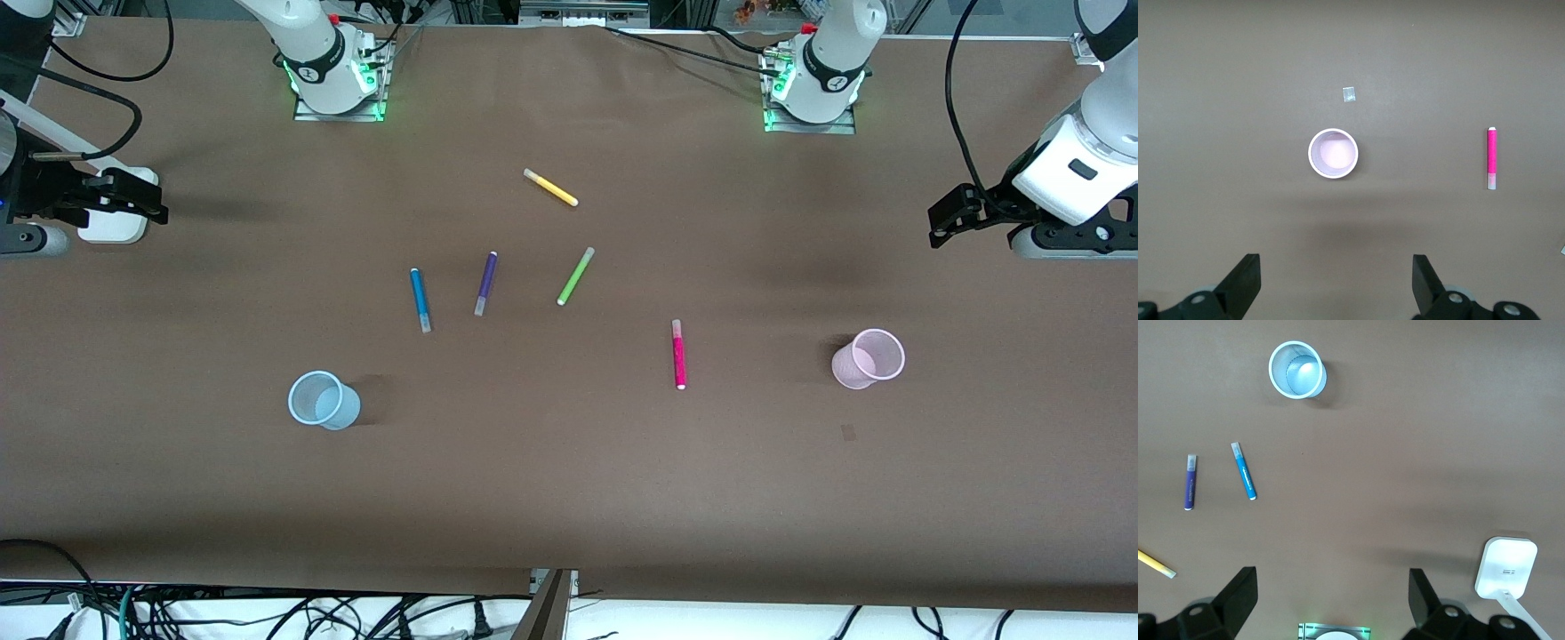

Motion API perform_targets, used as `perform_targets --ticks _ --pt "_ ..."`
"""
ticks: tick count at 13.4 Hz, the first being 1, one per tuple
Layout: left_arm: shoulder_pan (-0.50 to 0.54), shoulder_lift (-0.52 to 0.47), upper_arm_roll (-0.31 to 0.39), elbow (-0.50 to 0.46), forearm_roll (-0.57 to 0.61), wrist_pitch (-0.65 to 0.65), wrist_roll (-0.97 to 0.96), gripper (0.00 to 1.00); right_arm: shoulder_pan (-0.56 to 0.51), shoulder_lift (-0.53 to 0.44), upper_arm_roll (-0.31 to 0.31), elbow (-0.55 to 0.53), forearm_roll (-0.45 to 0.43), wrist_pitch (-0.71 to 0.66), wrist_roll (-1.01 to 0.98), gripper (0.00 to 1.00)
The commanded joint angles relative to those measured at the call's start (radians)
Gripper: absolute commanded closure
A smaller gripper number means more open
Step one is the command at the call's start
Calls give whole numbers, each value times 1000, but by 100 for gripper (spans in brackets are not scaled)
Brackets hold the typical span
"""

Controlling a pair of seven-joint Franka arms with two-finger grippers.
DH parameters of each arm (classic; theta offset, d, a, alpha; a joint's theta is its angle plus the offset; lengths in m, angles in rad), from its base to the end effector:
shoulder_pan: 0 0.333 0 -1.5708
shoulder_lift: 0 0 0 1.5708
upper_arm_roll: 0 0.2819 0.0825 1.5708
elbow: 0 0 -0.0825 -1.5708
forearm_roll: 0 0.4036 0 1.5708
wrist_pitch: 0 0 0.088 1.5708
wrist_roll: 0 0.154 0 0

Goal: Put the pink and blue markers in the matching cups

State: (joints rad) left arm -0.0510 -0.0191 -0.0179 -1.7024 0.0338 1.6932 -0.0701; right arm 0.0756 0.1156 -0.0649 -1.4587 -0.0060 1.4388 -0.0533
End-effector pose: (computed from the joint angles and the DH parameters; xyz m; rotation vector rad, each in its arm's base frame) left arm 0.5759 -0.0350 0.5001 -3.1084 0.0043 -0.0190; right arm 0.5847 0.0069 0.5203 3.1222 0.0992 -0.2120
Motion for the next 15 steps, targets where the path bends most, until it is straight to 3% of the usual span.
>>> perform_targets --ticks 1,5,9,12,15 --pt "-1 1 0 14 -2 -17 19 0 -10 -2 11 -2 -12 -11 12 0" --pt "-1 1 0 14 -5 -27 18 0 -8 2 13 3 -14 -9 7 0" --pt "-15 27 -32 10 -5 -122 21 0 45 53 25 3 -9 11 12 0" --pt "-21 93 -82 0 -5 -176 4 0 122 142 27 3 -5 61 9 0" --pt "-23 188 -141 -9 -5 -78 0 0 194 257 31 4 -3 138 7 0"
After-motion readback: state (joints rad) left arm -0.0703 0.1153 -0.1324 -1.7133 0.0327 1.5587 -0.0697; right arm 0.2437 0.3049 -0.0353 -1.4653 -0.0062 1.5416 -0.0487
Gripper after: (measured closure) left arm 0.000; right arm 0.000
